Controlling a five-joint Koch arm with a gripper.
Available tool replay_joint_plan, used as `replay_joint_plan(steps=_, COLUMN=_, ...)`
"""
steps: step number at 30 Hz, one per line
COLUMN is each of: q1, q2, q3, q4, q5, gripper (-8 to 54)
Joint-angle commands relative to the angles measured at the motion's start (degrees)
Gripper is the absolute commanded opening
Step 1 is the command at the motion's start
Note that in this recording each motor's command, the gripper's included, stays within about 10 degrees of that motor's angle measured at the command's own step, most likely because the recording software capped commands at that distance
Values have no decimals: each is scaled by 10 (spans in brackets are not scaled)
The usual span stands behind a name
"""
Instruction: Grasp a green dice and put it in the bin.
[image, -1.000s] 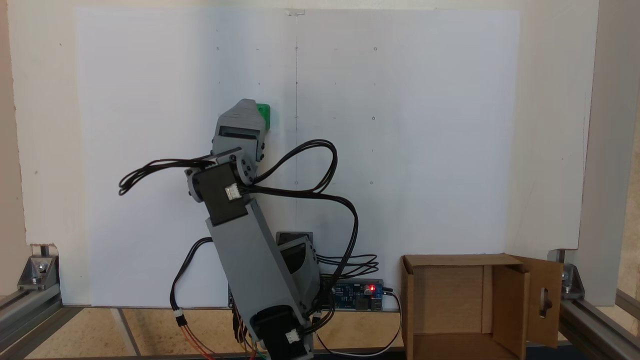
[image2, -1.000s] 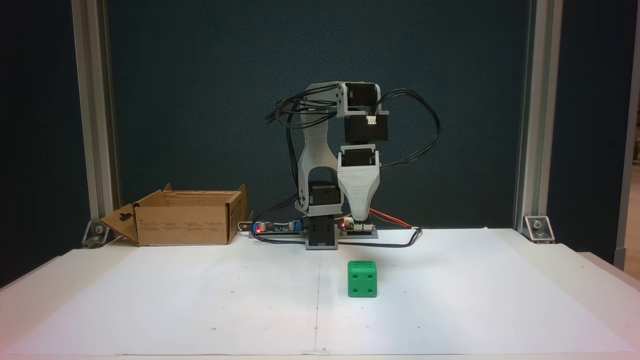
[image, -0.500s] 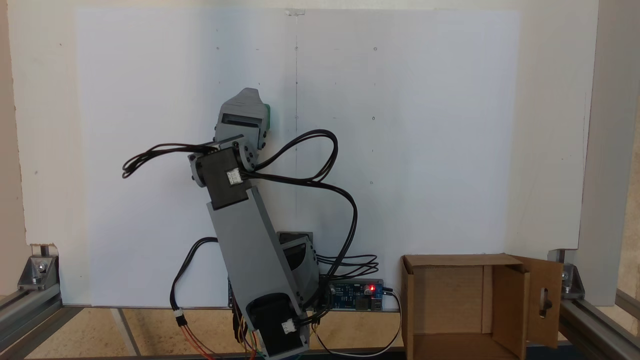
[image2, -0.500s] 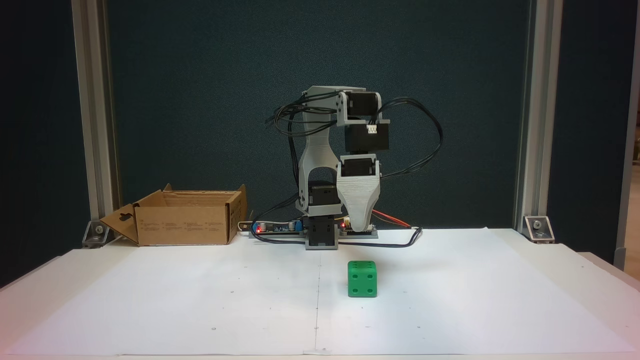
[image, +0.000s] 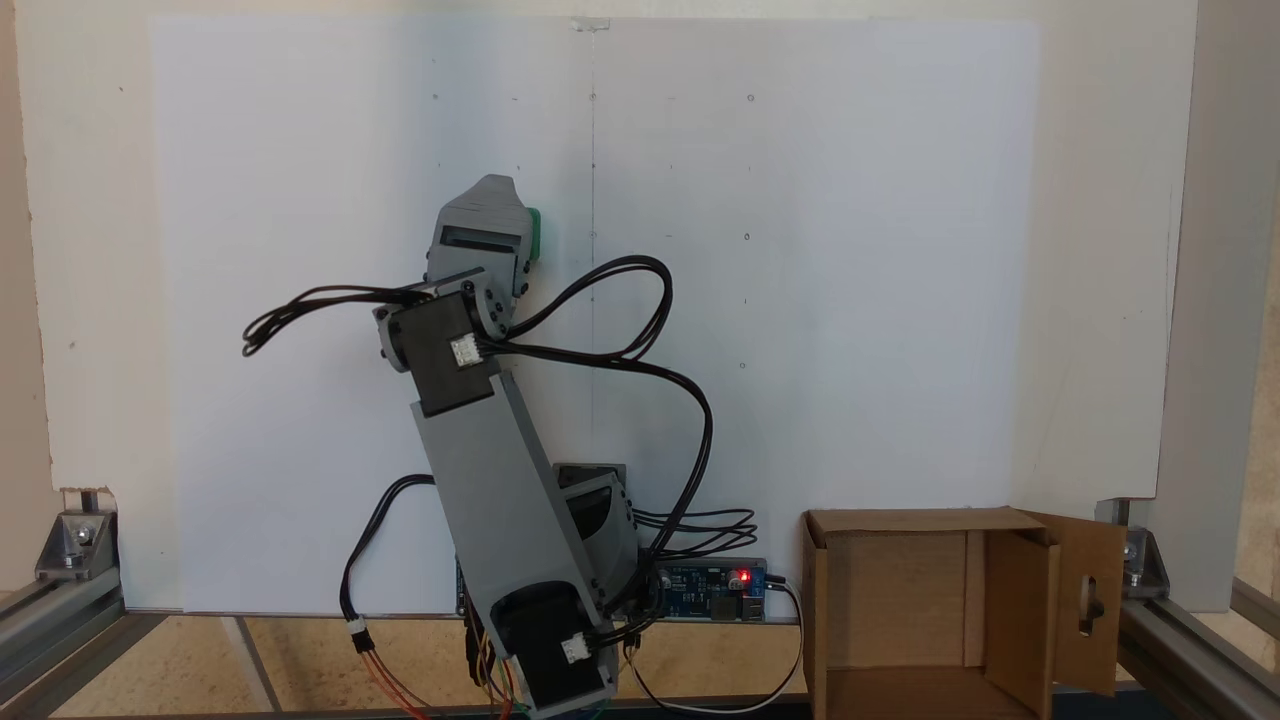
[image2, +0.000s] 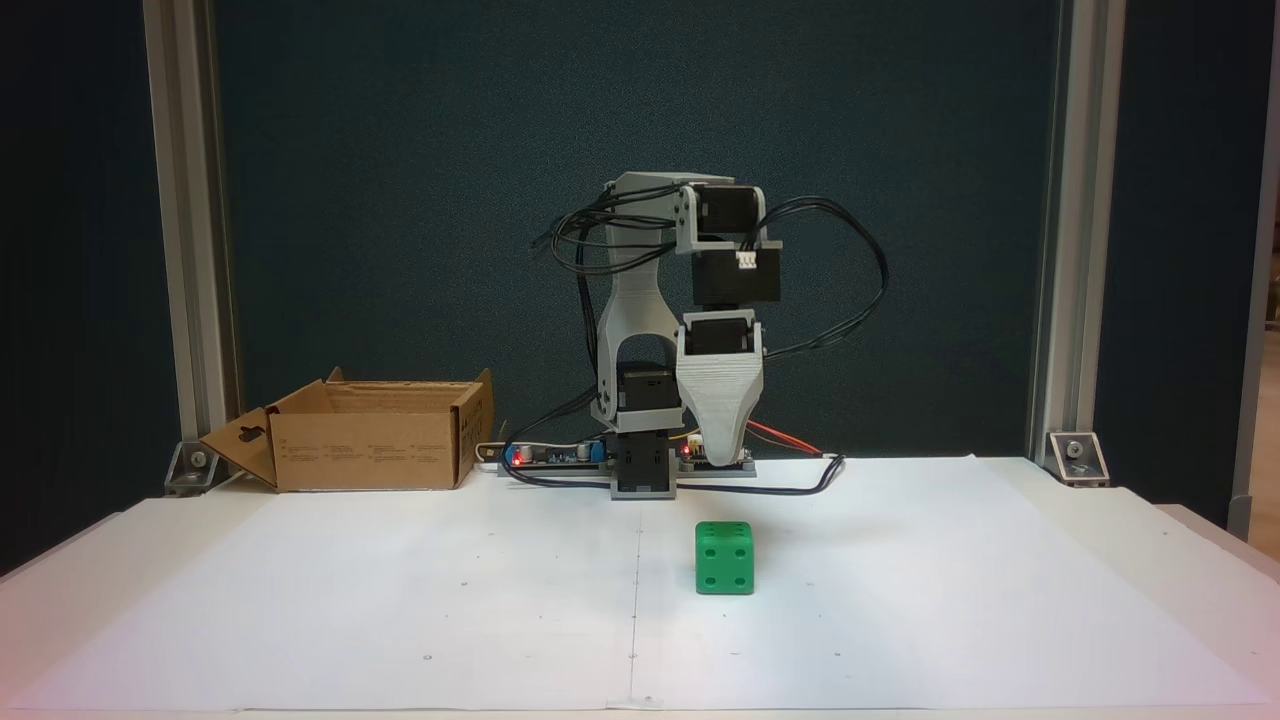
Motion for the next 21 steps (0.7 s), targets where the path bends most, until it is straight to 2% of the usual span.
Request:
replay_joint_plan(steps=1, q1=-4, q2=3, q3=-29, q4=-6, q5=30, gripper=424)
replay_joint_plan(steps=21, q1=-14, q2=-18, q3=-29, q4=-20, q5=-43, gripper=422)
